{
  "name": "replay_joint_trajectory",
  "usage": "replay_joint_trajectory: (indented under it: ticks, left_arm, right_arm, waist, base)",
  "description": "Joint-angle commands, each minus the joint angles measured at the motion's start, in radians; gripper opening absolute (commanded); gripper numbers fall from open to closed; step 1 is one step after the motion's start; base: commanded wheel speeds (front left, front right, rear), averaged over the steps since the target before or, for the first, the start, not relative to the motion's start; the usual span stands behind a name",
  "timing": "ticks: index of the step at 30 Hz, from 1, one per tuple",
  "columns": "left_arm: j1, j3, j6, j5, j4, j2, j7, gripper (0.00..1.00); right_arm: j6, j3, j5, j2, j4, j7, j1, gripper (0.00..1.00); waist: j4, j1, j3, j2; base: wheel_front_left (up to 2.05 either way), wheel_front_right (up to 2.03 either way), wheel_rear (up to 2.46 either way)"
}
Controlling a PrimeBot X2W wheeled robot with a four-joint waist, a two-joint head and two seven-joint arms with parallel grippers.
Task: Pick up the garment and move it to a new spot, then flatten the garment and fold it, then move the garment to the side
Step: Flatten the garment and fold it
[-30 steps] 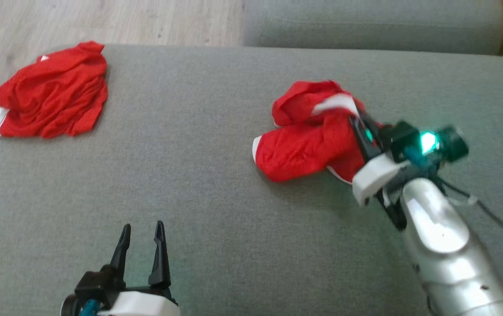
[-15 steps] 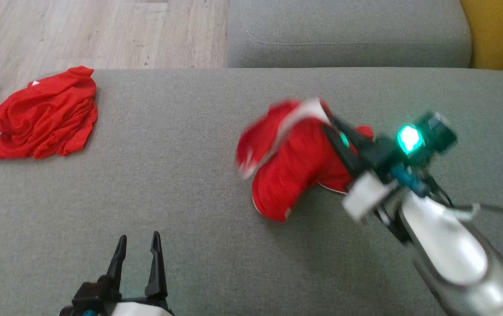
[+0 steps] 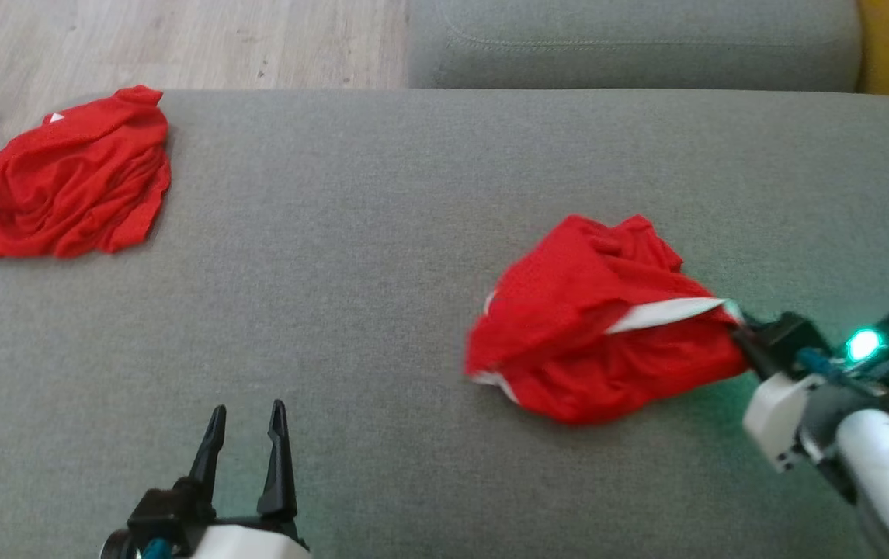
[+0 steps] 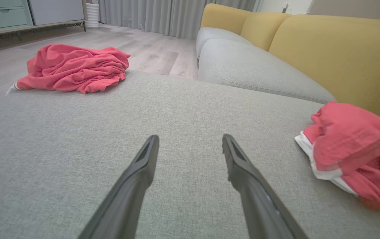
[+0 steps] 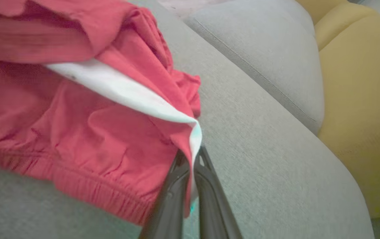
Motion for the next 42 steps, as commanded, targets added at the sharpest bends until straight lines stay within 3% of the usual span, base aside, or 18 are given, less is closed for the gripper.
replay_joint_trajectory:
  ticks: [1,7,8,10,22,30,38,39,40,41,42]
  left_arm:
    - [-0.054,0.025,-0.004,0.009,-0.025,0.015,-0.003,1.00]
    - [-0.060,0.027,-0.004,0.006,-0.015,0.017,-0.008,1.00]
    - [-0.061,0.028,-0.003,0.006,-0.014,0.017,-0.008,1.00]
    - [-0.060,0.030,-0.001,0.004,-0.012,0.017,-0.010,1.00]
    - [-0.042,0.031,0.003,-0.004,-0.010,0.016,-0.016,1.00]
    - [-0.040,0.026,0.007,-0.006,-0.021,0.021,-0.014,1.00]
    - [-0.064,0.019,0.006,-0.006,-0.019,0.020,-0.013,1.00]
    - [-0.065,0.019,0.006,-0.006,-0.017,0.020,-0.013,1.00]
    - [-0.066,0.019,0.006,-0.007,-0.015,0.019,-0.014,1.00]
    - [-0.068,0.018,0.005,-0.007,-0.014,0.019,-0.014,1.00]
    - [-0.069,0.017,0.005,-0.008,-0.012,0.018,-0.015,1.00]
  right_arm:
    - [0.004,-0.011,-0.008,-0.021,-0.001,-0.022,-0.047,0.00]
    - [0.004,-0.075,-0.054,-0.010,0.131,-0.087,-0.113,0.00]
    - [0.004,-0.090,-0.068,-0.003,0.146,-0.096,-0.122,0.22]
    - [0.004,-0.112,-0.088,0.024,0.176,-0.113,-0.134,1.00]
    - [0.004,-0.192,-0.078,0.134,0.216,-0.162,-0.129,1.00]
    - [0.004,-0.130,-0.005,0.196,0.104,-0.144,-0.078,1.00]
    - [0.004,-0.087,0.042,0.202,0.124,-0.108,-0.078,0.98]
    - [0.004,-0.082,0.048,0.205,0.131,-0.104,-0.081,0.49]
    - [0.004,-0.075,0.054,0.208,0.136,-0.104,-0.085,0.28]
    - [0.004,-0.067,0.059,0.211,0.139,-0.103,-0.090,0.00]
    - [0.004,-0.056,0.064,0.214,0.138,-0.107,-0.095,0.00]
  waist:
    - [0.005,0.0000,0.004,0.0000]
    - [0.011,0.0000,0.010,0.0000]
    - [0.010,0.0000,0.009,0.0000]
    - [0.005,0.0000,0.006,0.0000]
    - [-0.026,0.0000,-0.025,0.0000]
    - [-0.032,0.0000,-0.026,0.0000]
    - [0.022,0.0000,0.011,0.0000]
    - [0.027,0.0000,0.013,0.0000]
    - [0.032,0.0000,0.015,0.0000]
    - [0.036,0.0000,0.016,0.0000]
    - [0.040,0.0000,0.017,0.0000]
  base:
    - [0.00,0.00,0.00]
    - [0.00,0.00,0.00]
    - [0.00,0.00,0.00]
    - [0.00,0.00,0.00]
    - [0.00,0.00,0.00]
    - [0.00,0.00,0.00]
    - [0.00,0.00,0.00]
    - [0.00,0.00,0.00]
    - [0.00,0.00,0.00]
    - [0.00,0.00,0.00]
    - [0.00,0.00,0.00]
